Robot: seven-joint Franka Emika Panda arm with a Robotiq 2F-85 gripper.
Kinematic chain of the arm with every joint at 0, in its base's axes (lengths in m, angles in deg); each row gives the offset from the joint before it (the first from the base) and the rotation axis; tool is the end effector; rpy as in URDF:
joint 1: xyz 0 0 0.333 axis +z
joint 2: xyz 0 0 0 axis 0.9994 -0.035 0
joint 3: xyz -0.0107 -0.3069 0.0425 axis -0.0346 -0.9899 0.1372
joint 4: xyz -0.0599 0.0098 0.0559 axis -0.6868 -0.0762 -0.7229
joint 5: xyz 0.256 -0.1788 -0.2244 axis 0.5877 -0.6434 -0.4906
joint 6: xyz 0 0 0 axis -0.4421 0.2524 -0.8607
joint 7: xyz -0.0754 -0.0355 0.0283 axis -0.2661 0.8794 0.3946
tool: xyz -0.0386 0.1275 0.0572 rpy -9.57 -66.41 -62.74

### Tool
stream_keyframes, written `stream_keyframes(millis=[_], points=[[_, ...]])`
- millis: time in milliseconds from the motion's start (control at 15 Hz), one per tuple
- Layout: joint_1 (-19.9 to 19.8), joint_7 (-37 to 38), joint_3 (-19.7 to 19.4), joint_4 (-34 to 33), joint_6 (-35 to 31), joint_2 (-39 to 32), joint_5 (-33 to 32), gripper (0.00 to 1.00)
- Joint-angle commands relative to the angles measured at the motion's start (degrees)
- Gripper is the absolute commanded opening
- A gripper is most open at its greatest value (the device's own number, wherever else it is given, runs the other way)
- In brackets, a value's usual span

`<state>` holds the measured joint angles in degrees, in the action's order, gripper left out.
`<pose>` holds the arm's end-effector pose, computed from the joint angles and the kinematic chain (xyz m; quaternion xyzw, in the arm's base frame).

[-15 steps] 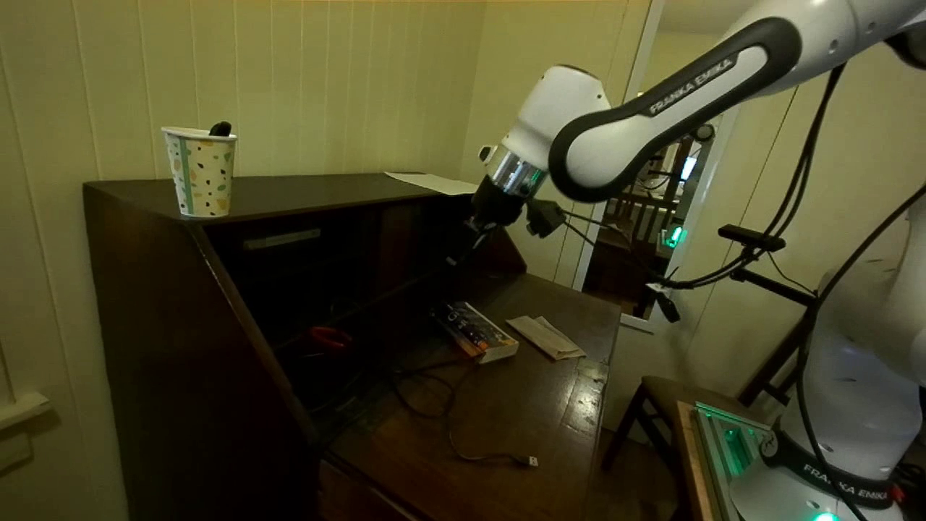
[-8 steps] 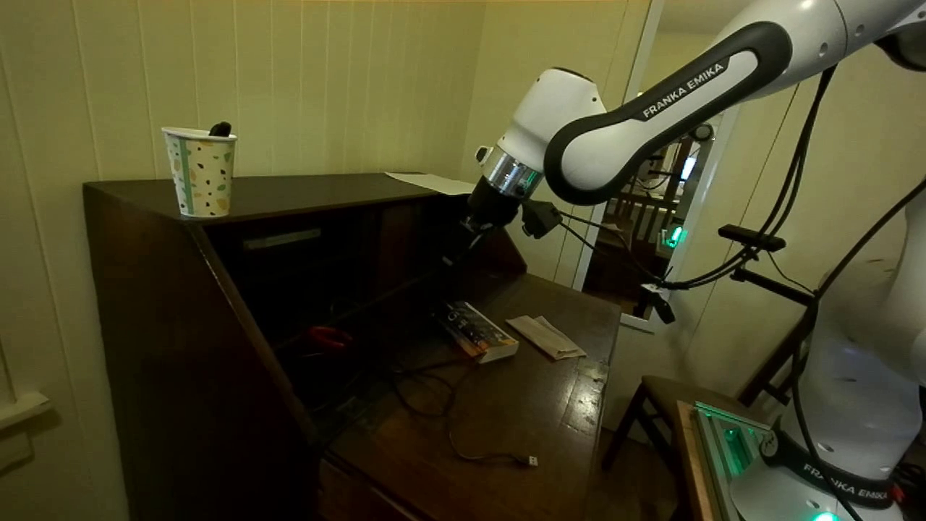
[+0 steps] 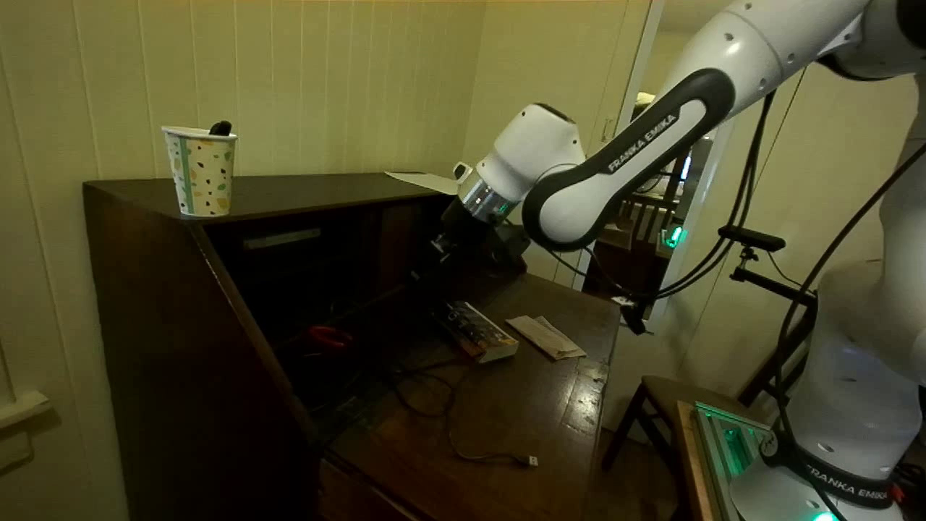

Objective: Pick up the red pliers and put it in the top left compartment

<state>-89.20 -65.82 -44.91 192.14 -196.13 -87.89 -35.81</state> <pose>0.5620 0.0202 0.3129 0.9624 0.0269 0.2700 0.0153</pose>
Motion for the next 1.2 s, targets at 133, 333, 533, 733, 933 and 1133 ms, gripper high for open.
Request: stream_keyframes(millis=[133, 333, 533, 733, 933, 1133], points=[[1.9, -0.4, -2.0, -13.0, -2.2, -15.7, -7.0, 1.0], [2.8, -3.7, -0.6, -20.2, 0.1, -22.3, -0.9, 1.0], [3.7, -3.8, -1.5, -18.1, -0.3, -21.0, 0.8, 1.0], [7.2, -1.4, -5.0, -20.6, -2.4, -23.8, -0.3, 1.0], [9.5, 0.4, -7.9, -22.6, -5.8, -27.2, -3.0, 1.0], [12.5, 0.8, -11.0, -24.6, -9.2, -30.7, -2.2, 1.0]])
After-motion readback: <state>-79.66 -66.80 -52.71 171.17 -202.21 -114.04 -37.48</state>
